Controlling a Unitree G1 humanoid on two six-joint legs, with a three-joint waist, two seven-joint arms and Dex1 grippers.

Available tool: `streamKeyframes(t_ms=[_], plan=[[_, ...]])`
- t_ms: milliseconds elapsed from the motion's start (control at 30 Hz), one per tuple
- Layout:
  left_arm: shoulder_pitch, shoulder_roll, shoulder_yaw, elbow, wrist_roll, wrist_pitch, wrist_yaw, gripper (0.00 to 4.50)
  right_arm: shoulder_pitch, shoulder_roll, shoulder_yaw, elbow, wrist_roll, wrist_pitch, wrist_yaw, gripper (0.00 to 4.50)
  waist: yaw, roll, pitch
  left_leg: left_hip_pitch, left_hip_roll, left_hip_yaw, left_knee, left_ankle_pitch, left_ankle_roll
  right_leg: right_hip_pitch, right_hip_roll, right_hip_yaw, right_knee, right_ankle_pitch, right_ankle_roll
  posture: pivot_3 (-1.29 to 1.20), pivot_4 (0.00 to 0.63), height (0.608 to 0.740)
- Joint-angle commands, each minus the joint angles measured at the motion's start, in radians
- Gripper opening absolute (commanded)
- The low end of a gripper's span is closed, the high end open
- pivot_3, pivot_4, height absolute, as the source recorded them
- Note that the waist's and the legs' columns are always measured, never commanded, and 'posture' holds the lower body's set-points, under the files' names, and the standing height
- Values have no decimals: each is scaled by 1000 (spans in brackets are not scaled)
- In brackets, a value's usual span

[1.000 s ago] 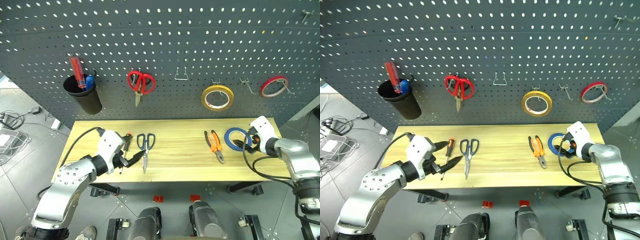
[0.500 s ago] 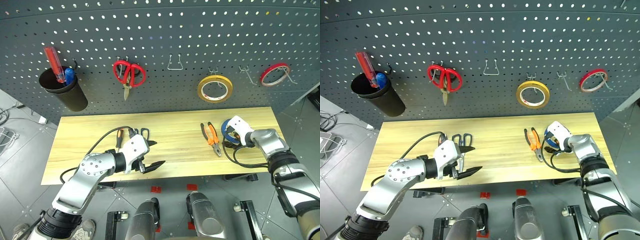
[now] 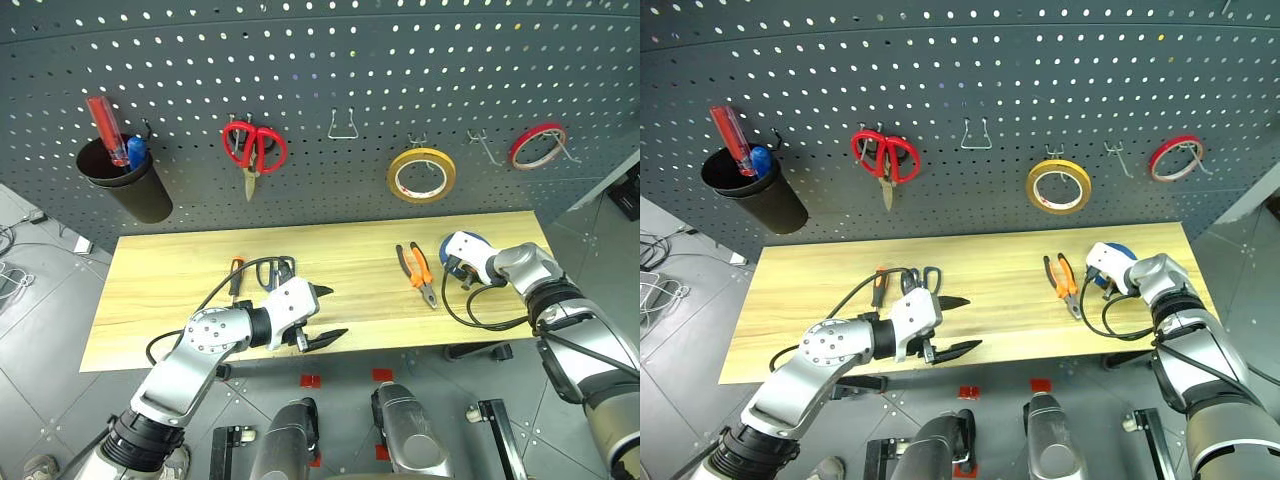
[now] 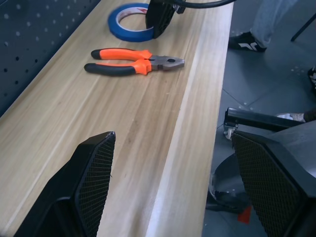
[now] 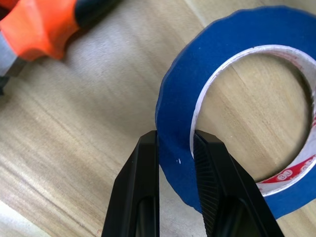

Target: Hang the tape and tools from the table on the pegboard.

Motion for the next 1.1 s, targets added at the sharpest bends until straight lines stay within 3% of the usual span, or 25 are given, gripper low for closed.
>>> streamKeyframes(t_ms=[33, 167, 333, 433, 500, 600, 733, 900, 1100], plan=[[-18, -29, -13, -13, 3, -36, -1, 3942, 34, -20, -28, -3, 11, -8, -2, 652, 0, 0, 0, 0, 0, 0, 0, 0, 0, 0, 1, 0, 0, 1, 0, -356, 266, 740], [-51, -73, -9, 8, -3, -55, 2, 3942, 113, -99, -120, -159, 72, -17, -28, 652, 1, 0, 0, -1, 0, -1, 1, 1, 0, 0, 1, 0, 0, 2, 1, -380, 265, 740], [-94, -125, 22, 41, -40, -78, 5, 3942, 488, -178, -294, -807, 143, 120, -93, 652, -3, 1, -1, -4, 0, 2, 0, 2, -2, -4, 0, 0, -1, 2, 1, -411, 269, 740], [-114, -154, 41, 51, -64, -84, 8, 3942, 744, -125, -356, -1208, 99, 157, -218, 652, -14, 0, -1, -5, 2, 3, -1, 2, -2, -6, 1, 0, 0, 2, 2, -428, 271, 740], [-122, -166, 51, 58, -64, -100, 11, 3942, 839, -74, -368, -1360, 73, 173, -289, 652, -24, 0, -1, -4, 4, 4, -1, 1, 0, -5, 4, 0, 0, 2, 2, -431, 273, 740], [-151, -212, 95, 87, -49, -187, 72, 3942, 940, 37, -349, -1555, 0, 43, -461, 652, -29, 1, -1, -2, 5, 5, -1, 0, 1, -5, 5, 2, 1, 4, 5, -435, 276, 740], [-164, -219, 138, 113, -56, -226, 91, 3942, 841, 97, -356, -1553, -16, 37, -529, 652, -35, 0, -1, -1, 5, 8, 0, 0, 1, -5, 7, 8, 0, 7, 7, -441, 276, 740], [-177, -218, 183, 118, -69, -231, 114, 3942, 579, 103, -360, -1331, 20, -9, -567, 652, -51, -1, -1, -1, 6, 13, 0, 1, 2, -8, 10, 18, 0, 8, 6, -426, 270, 740], [-170, -210, 179, 91, -71, -218, 110, 3942, 403, 78, -381, -1080, 63, -97, -592, 652, -60, -1, -1, -2, 7, 18, -1, 0, 3, -10, 11, 23, -1, 8, 6, -393, 262, 740]])
